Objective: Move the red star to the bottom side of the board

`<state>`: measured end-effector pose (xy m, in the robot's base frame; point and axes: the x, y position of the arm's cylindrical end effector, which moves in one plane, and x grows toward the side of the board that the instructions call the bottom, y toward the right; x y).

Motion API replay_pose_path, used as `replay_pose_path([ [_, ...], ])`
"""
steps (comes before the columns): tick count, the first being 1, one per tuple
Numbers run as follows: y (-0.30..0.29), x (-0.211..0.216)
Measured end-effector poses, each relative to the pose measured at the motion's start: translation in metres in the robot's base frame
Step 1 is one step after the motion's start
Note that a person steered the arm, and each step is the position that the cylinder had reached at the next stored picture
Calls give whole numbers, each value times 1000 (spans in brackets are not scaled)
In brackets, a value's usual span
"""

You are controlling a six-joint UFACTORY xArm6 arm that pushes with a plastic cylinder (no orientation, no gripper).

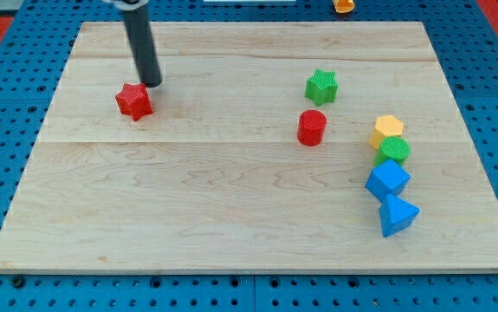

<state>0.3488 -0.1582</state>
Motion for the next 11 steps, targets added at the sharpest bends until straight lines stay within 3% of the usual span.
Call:
replay_pose_path([
  [1,-11,47],
  [3,-85,60],
  [5,30,83],
  [7,70,83],
  [10,25,166],
  [11,43,174],
])
